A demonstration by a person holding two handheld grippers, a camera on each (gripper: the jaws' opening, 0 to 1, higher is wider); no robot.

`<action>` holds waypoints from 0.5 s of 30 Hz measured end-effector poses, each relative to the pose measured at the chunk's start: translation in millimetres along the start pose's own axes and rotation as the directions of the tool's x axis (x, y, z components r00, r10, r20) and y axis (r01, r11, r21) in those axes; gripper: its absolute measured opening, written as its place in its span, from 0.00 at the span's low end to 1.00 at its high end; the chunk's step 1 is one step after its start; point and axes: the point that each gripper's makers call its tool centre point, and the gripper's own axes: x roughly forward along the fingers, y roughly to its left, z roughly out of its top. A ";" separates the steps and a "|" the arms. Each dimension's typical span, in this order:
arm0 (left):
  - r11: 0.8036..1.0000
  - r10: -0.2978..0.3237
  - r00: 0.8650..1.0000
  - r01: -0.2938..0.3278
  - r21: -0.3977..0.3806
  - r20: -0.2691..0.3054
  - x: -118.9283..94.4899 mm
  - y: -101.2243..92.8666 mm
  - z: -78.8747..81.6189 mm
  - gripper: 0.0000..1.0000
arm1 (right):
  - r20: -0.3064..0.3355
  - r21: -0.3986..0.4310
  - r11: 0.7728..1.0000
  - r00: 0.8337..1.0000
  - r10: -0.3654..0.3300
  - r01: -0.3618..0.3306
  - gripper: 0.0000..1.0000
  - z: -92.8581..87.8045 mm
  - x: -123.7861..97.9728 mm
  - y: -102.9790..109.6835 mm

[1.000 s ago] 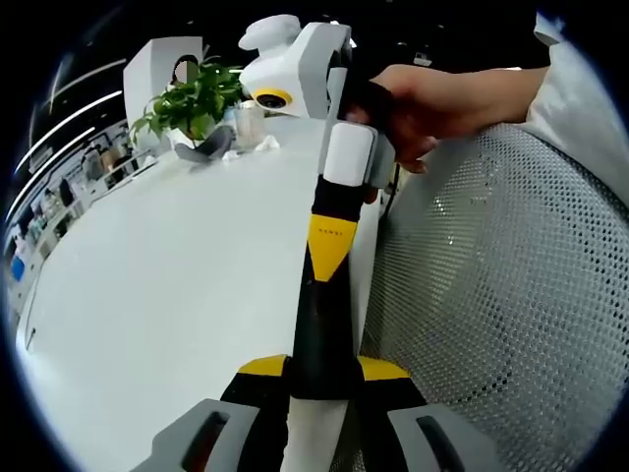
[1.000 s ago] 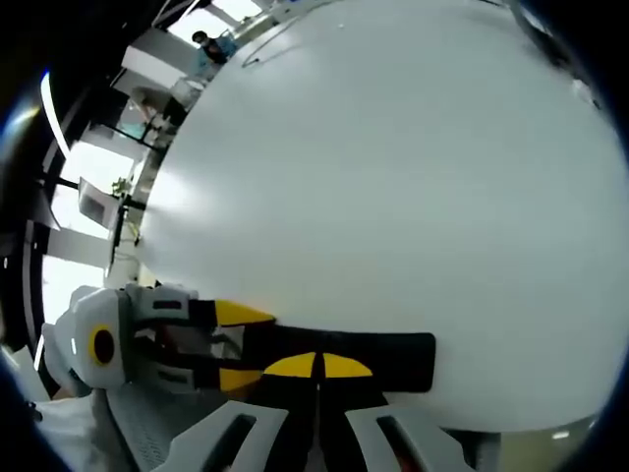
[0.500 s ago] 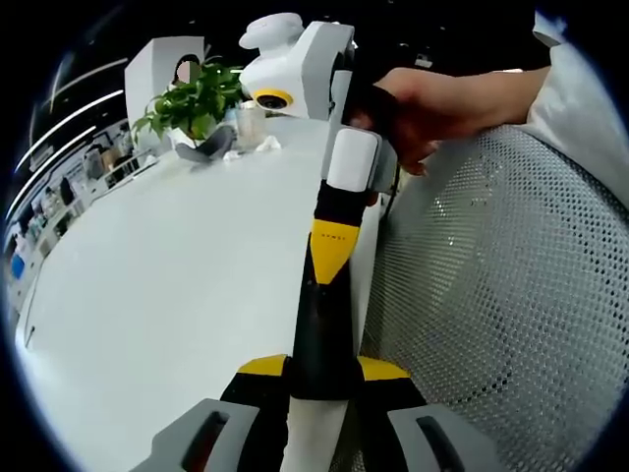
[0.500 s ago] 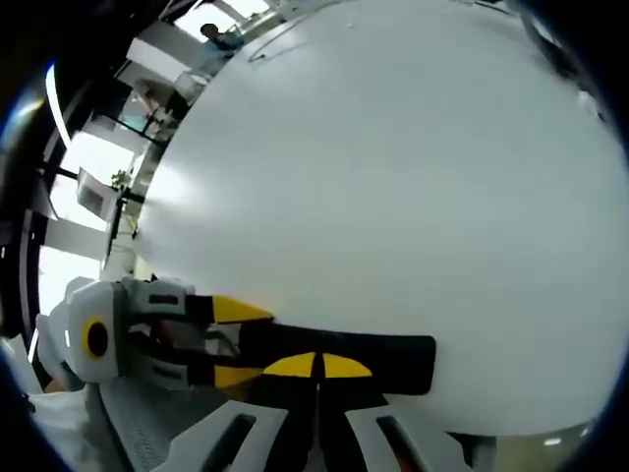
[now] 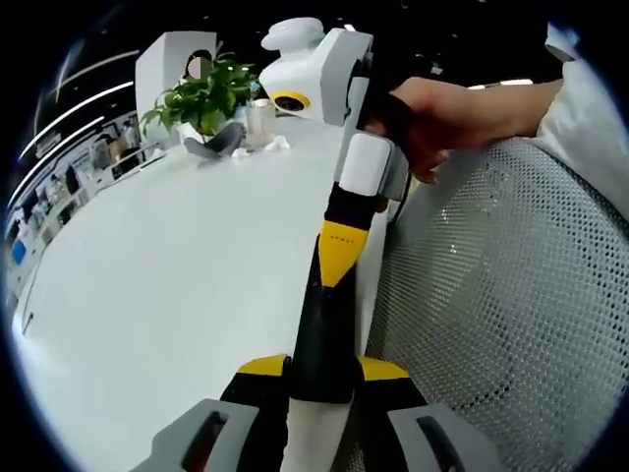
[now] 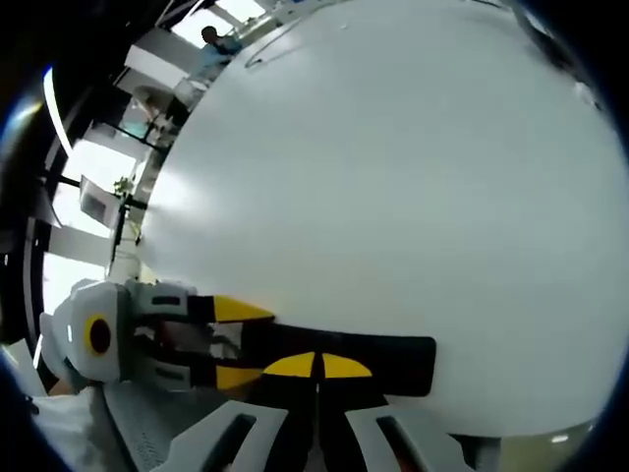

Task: Press the specified remote control buttons in sequence, fully releasing each button before pressing the next.

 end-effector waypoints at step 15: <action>1.000 0.001 1.000 0.000 0.022 -0.005 -0.4 -0.3 -0.2 0.24 | -0.018 -0.058 0.998 0.999 -0.039 0.038 0.00 -2.8 0.0 1.5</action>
